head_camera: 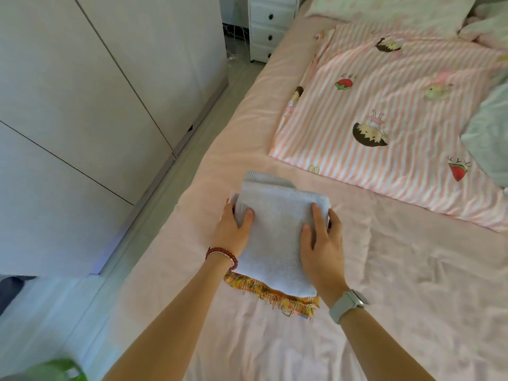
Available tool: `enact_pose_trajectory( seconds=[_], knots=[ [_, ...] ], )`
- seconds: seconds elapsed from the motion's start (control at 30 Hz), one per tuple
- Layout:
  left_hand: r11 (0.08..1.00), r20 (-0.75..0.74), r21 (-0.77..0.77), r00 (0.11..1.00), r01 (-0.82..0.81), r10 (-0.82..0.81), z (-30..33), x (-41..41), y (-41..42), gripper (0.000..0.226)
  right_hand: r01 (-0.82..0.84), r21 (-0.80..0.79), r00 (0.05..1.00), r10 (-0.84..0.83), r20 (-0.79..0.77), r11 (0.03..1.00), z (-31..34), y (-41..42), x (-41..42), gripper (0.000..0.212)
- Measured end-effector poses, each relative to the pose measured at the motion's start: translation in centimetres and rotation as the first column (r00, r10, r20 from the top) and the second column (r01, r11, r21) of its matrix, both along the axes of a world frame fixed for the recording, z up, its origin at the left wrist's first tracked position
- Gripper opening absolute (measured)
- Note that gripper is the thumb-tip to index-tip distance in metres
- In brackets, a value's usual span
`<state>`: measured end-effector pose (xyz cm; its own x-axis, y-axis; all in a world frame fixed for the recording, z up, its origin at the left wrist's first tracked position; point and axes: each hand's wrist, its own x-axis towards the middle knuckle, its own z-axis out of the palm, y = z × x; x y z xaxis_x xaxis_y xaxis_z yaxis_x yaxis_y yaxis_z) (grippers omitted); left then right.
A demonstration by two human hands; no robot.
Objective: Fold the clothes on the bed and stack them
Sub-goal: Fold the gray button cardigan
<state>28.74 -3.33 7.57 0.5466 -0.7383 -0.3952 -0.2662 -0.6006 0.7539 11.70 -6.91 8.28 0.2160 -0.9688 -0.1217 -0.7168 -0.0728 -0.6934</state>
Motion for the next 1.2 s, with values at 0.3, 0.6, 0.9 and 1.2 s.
enact_pose_trajectory(
  seconds=[0.3, 0.6, 0.9, 1.2],
  knots=[
    [0.827, 0.814, -0.125, 0.533, 0.548, -0.23, -2.5, -1.6, -0.4, 0.035, -0.326, -0.489, 0.923, 0.16, -0.35, 0.809, -2.0, 0.1, 0.7, 0.041],
    [0.773, 0.619, 0.329, 0.495, 0.542, -0.61, -5.0, -1.3, -0.9, 0.058, -0.338, -0.108, 0.823, 0.238, -0.516, 0.935, -4.5, -1.4, 0.6, 0.055],
    [0.715, 0.636, 0.401, 0.388, 0.573, -0.667, 0.5, -1.3, -1.4, 0.05, -0.387, -0.198, 0.865, 0.279, -0.418, 0.901, -1.7, -1.1, -0.2, 0.047],
    [0.78, 0.651, 0.315, 0.475, 0.541, -0.592, 8.2, -2.9, 2.7, 0.049, -0.202, -0.193, 0.947, 0.141, -0.288, 0.96, 6.5, 3.3, -3.9, 0.045]
  ],
)
